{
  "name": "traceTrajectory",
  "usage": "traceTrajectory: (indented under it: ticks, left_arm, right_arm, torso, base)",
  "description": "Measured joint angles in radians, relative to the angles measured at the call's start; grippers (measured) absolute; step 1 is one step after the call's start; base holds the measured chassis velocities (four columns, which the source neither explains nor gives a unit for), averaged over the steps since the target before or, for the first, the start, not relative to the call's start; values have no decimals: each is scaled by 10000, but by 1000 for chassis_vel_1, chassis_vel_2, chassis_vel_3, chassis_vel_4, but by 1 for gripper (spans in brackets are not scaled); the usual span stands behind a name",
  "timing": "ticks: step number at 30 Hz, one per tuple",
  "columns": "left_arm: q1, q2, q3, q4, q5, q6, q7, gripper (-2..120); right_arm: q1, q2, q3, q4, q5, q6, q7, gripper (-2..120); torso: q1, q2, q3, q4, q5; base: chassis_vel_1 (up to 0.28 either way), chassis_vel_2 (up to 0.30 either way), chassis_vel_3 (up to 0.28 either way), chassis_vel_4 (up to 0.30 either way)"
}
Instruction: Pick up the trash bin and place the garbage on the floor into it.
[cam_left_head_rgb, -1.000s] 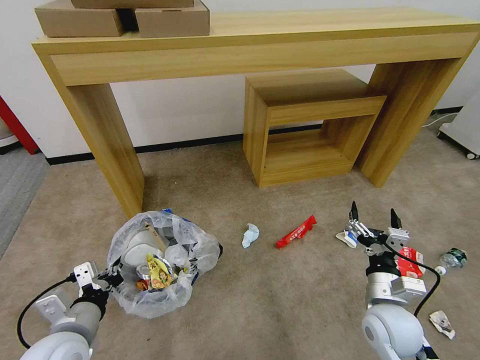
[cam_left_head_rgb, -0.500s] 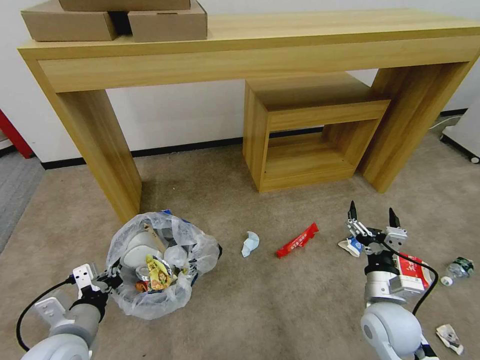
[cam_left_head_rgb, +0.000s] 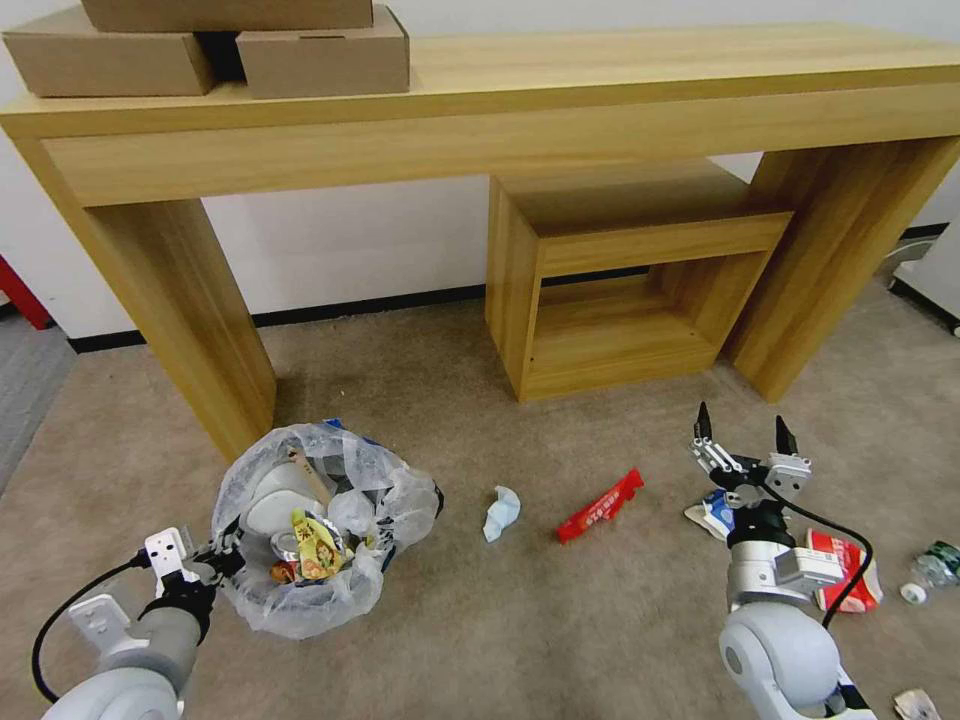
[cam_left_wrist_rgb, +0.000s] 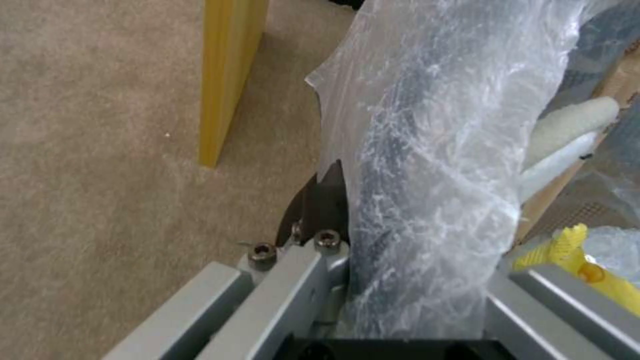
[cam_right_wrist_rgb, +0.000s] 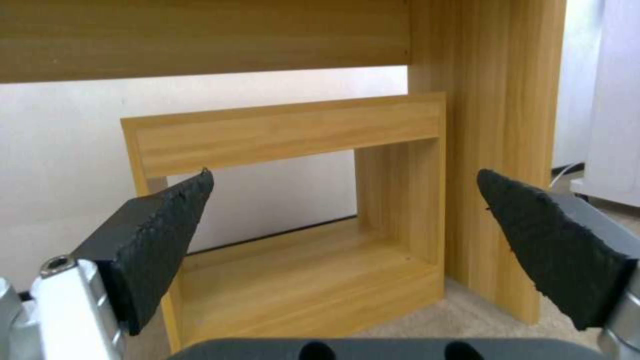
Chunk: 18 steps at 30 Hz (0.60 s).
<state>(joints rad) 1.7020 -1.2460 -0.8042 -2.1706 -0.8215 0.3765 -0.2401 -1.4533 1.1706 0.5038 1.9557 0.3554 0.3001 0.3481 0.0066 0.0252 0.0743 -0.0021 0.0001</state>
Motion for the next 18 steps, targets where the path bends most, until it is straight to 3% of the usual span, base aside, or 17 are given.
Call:
traceTrajectory:
  ticks: [11,18]
  left_arm:
    - [4,42,37,-31,-52,43,-31,0]
    - [157,355,67,-174,-492,511,-47,0]
  right_arm:
    - [4,-4,-58,-4,13,34,-64,100]
    - [6,-124,-52,12,89,58,-206,100]
  torso:
    - [-2,0,-2,-1,0]
    - [-1,0,-2,-1,0]
  base:
    - [-14,15,10,-12]
    - [0,0,0,0]
